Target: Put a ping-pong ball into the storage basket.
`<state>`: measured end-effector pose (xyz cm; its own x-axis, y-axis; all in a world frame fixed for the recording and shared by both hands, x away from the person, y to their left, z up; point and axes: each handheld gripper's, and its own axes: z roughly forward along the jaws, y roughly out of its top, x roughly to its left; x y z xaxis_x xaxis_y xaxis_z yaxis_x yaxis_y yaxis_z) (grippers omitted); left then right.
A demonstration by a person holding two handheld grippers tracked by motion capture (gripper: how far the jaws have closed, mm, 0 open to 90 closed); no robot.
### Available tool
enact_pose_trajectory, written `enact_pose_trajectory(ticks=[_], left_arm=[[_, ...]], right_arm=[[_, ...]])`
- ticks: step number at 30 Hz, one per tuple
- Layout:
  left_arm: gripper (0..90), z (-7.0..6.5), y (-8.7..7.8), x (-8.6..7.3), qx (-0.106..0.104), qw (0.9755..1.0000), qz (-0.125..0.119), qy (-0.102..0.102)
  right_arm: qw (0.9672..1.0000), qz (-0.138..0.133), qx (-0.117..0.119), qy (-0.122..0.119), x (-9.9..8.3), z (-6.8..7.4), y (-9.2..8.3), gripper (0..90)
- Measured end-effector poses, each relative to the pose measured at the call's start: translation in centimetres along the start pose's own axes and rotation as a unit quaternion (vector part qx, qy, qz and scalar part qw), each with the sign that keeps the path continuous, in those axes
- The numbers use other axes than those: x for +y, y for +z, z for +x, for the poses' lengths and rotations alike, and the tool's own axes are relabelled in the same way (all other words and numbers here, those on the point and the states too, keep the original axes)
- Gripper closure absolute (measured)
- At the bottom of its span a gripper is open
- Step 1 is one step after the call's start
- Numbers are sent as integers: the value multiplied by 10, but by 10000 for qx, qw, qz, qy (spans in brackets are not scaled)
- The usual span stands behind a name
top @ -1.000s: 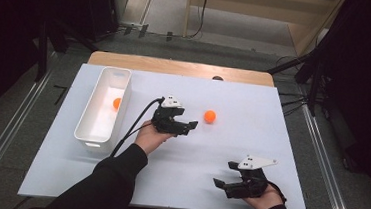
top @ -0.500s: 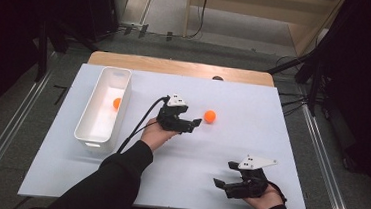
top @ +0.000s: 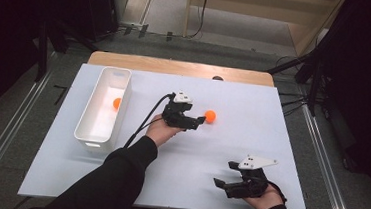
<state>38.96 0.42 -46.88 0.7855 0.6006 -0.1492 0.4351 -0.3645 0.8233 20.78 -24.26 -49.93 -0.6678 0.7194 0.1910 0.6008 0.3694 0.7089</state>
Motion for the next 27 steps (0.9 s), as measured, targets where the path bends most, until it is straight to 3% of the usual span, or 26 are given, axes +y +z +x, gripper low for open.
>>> enact_pose_trajectory(ticks=[12,15,27], left_arm=[[265,-2,8,10,55,9999,-34,117],[265,-2,9,12,-53,10000,-30,74],[265,-5,22,23,45,9998,25,190]], right_arm=[[10000,-9,19,-3,0,0,0,156],[10000,-22,40,-7,0,1,0,156],[10000,-27,55,0,0,1,0,156]])
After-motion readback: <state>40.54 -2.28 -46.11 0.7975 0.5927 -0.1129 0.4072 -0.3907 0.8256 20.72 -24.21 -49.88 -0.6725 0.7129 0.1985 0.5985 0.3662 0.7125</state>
